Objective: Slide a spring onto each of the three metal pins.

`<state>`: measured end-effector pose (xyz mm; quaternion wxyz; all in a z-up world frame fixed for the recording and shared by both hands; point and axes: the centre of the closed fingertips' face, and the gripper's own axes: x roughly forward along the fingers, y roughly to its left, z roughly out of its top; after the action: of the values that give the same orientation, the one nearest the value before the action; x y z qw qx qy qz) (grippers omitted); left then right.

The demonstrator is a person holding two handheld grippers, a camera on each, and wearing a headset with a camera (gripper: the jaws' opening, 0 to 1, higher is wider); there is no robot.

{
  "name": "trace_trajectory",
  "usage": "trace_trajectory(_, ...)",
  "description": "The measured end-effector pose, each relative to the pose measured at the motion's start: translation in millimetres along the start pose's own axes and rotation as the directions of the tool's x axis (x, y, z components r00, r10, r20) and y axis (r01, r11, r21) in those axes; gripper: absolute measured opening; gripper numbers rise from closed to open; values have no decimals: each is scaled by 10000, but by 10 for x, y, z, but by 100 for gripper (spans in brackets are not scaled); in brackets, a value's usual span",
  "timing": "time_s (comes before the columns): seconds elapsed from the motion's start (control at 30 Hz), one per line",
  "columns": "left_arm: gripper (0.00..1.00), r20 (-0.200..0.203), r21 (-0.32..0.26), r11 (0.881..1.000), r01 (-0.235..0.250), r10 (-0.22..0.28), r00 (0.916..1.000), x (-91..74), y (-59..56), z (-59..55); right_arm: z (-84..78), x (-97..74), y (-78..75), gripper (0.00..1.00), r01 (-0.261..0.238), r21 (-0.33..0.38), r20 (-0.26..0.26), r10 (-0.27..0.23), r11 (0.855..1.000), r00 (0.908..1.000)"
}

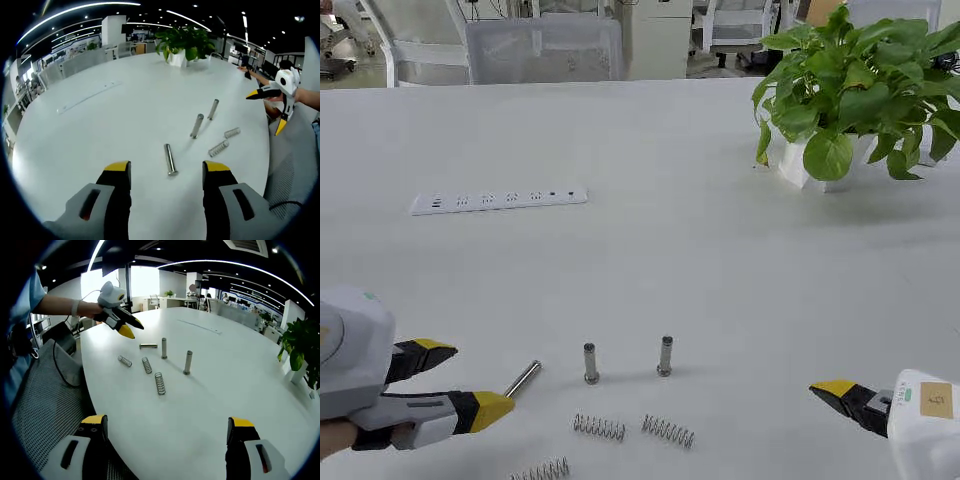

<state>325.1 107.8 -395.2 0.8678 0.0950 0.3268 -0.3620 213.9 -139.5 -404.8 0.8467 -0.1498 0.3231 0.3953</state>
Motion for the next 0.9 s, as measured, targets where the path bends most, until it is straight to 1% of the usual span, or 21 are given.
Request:
trace_trajectory(0.07,49,-117,8,10000,89,-89,9999,36,-7,-9,-14,2,0,99,-2,10,-35,2,10000,10000)
trace_trajectory(0.27,41,-303,33,9999,130,-129,9995,129,2,14,-35,-2,-3,99,-3,50,-66,3,10000,10000)
trace_trajectory(0.6,29,-826,44,9996,285,-280,9962,319,-9,-15,-34,-3,2,99,-21,122,-35,22,9999,10000)
trace_trajectory(0.83,24,-1135,27,9995,317,-312,9931,404,-15,-25,-53,-24,-5,99,31,207,-20,-30,9998,10000)
trace_trajectory(0.9,21,-1186,36,9994,336,-329,9924,427,-25,-24,-61,-36,-7,99,82,195,-7,-82,9998,10000)
